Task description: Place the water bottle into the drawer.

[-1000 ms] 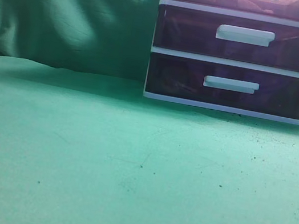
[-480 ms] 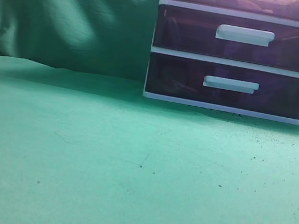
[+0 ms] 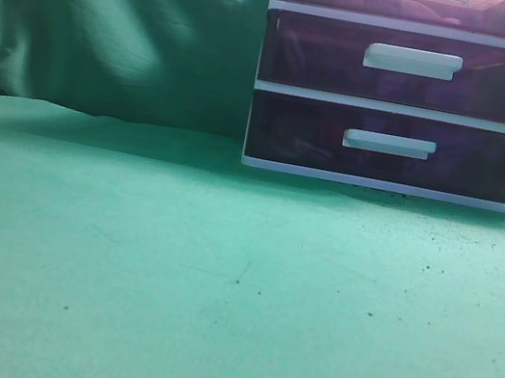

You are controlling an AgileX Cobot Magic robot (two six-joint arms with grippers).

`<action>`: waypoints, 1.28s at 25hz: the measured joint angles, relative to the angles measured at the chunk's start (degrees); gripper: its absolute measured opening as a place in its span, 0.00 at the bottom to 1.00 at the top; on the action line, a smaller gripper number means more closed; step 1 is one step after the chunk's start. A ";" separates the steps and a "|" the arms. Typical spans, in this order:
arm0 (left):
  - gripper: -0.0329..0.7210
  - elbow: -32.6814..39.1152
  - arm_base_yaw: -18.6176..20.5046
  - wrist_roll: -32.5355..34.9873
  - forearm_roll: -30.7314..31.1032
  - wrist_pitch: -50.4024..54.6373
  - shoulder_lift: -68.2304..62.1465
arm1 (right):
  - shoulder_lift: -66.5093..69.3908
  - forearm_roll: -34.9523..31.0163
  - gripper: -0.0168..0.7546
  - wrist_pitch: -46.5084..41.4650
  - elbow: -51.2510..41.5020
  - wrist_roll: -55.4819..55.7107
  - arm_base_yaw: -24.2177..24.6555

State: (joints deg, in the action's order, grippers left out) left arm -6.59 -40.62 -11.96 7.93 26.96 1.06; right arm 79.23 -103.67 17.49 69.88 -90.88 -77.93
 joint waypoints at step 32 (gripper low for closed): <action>0.04 0.00 0.00 0.00 0.00 0.00 0.00 | -43.11 0.01 0.09 -33.05 -37.55 1.32 45.83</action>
State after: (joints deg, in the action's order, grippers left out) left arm -6.59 -40.62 -11.96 7.93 26.96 1.06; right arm 36.12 -103.66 -15.55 32.33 -89.56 -32.09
